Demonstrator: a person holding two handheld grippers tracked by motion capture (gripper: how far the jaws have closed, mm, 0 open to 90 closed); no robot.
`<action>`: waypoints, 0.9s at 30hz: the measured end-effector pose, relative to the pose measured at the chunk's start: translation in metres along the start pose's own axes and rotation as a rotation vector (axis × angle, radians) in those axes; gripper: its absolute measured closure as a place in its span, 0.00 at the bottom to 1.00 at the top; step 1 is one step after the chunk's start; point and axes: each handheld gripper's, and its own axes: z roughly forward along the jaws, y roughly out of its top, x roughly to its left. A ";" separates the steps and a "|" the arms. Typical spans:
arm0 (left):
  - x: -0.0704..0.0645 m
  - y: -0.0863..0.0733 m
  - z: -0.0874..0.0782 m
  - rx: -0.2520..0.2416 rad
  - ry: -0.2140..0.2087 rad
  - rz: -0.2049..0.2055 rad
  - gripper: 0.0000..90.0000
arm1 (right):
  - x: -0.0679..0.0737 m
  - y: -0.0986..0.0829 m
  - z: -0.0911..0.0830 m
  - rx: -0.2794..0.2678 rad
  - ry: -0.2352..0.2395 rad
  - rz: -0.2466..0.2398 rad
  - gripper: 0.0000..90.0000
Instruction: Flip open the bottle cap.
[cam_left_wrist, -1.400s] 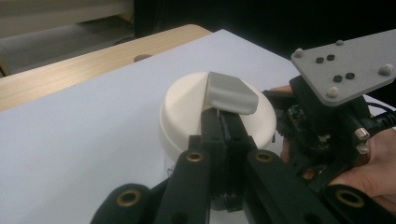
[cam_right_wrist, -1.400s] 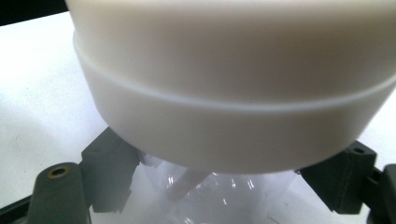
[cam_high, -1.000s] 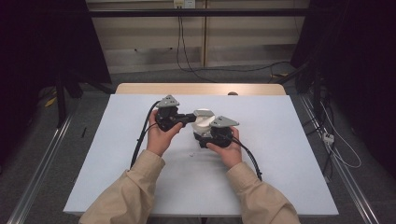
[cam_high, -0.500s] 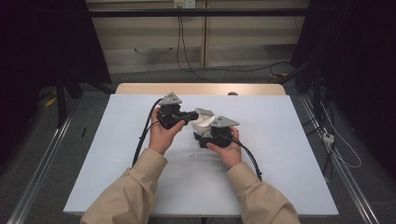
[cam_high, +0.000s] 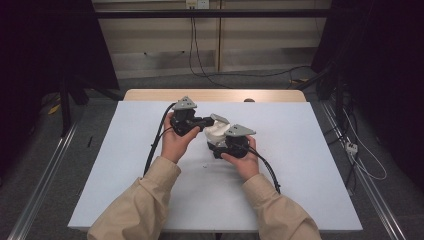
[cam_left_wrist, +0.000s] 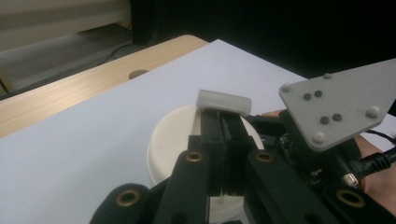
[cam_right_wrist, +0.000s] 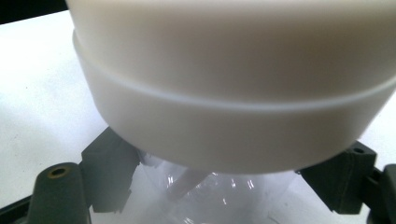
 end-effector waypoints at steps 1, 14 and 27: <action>0.000 0.001 0.000 0.001 0.000 0.001 0.99 | 0.000 0.000 0.000 0.000 0.000 0.001 0.21; 0.000 0.008 0.006 0.002 -0.002 -0.005 0.99 | 0.000 0.000 0.000 0.000 0.001 0.003 0.21; -0.001 0.013 0.009 0.005 -0.001 0.006 0.99 | 0.000 0.000 0.000 0.001 0.000 0.004 0.21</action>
